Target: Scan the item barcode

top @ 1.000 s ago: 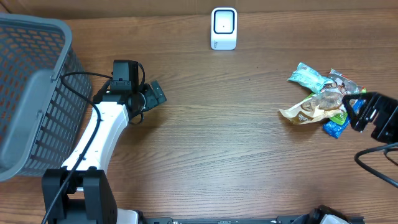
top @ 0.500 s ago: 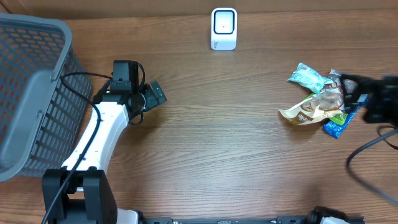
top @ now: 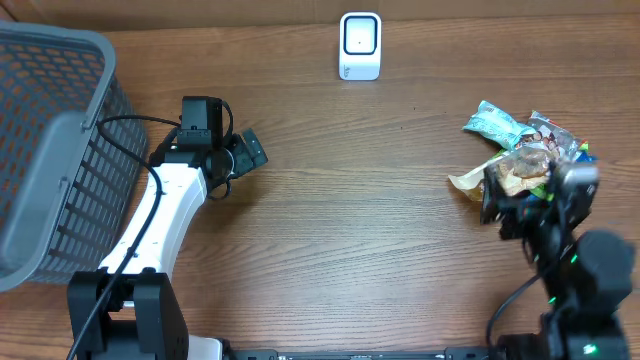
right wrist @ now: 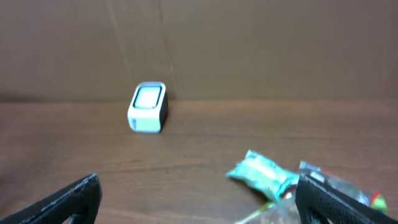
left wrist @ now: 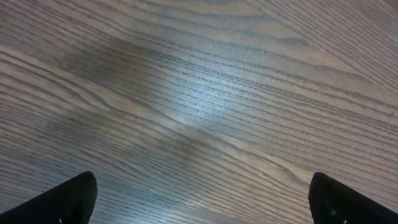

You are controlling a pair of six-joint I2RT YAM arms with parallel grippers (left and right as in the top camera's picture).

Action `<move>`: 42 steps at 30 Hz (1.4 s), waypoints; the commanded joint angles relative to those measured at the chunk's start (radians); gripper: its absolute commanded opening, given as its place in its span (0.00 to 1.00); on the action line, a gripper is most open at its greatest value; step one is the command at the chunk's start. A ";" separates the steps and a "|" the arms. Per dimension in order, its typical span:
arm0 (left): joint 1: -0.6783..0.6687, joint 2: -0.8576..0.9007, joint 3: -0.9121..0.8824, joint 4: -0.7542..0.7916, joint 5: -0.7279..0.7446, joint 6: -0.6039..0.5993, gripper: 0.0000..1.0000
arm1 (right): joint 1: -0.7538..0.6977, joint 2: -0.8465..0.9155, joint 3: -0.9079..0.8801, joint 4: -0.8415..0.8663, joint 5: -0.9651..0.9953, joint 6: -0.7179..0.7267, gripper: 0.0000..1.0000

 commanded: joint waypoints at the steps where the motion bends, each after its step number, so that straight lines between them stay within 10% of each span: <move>1: -0.008 -0.005 0.018 0.001 -0.006 -0.006 1.00 | 0.005 -0.153 -0.150 0.070 0.027 0.019 1.00; 17: -0.008 -0.005 0.018 0.001 -0.006 -0.006 1.00 | 0.005 -0.410 -0.491 0.239 0.062 0.019 1.00; 42: -0.008 -0.005 0.018 0.001 -0.006 -0.006 1.00 | 0.036 -0.449 -0.488 0.192 0.089 0.016 1.00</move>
